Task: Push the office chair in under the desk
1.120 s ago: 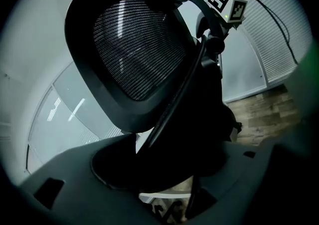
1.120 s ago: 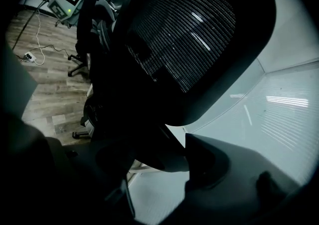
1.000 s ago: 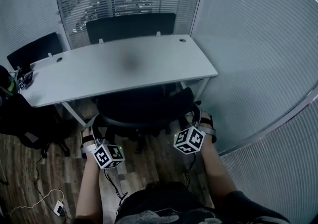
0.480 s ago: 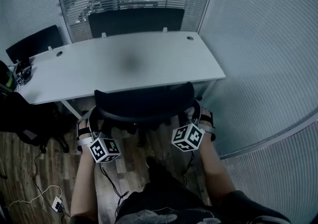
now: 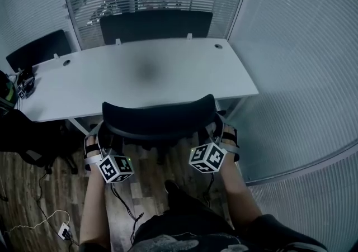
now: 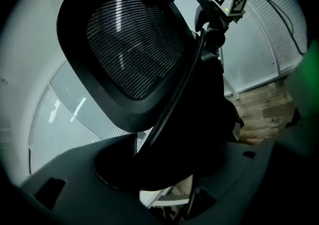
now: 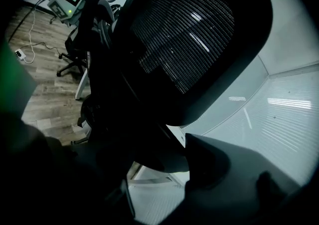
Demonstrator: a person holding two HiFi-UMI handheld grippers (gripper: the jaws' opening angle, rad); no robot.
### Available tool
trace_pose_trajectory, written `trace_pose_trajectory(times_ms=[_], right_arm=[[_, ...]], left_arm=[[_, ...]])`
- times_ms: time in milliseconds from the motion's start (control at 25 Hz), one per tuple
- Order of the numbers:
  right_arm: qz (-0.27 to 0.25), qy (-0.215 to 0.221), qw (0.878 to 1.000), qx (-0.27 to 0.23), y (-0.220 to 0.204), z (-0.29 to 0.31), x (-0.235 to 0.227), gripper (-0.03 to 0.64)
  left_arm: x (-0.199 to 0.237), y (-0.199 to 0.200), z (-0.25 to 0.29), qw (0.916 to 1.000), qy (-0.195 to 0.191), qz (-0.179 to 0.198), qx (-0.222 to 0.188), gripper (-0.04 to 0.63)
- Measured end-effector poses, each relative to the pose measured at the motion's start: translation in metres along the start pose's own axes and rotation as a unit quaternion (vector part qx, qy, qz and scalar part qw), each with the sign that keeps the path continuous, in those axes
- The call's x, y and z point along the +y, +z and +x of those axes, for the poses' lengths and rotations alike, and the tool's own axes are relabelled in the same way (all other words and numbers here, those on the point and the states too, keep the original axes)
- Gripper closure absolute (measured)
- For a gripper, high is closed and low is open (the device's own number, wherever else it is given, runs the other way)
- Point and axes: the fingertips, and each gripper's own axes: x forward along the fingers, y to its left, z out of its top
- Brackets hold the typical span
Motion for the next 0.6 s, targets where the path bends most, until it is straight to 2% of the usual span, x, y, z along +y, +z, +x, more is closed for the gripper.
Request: trace_pose_trajectory(times_ms=[280, 440, 600], right_arm=[[-0.001, -0.01, 1.0, 0.0, 0.005, 0.003, -0.003, 0.313], [-0.005, -0.007, 1.0, -0.003, 0.006, 0.001, -0.005, 0.313], [-0.01, -0.006, 1.0, -0.018, 0.005, -0.004, -0.005, 0.313]], left_arm=[[0.005, 0.0, 0.002, 0.9999, 0.011, -0.008, -0.002, 0.305], [0.004, 0.001, 0.001, 0.9999, -0.006, -0.011, 0.002, 0.305], [0.003, 0.0, -0.002, 0.9994, -0.018, -0.011, 0.026, 0.305]])
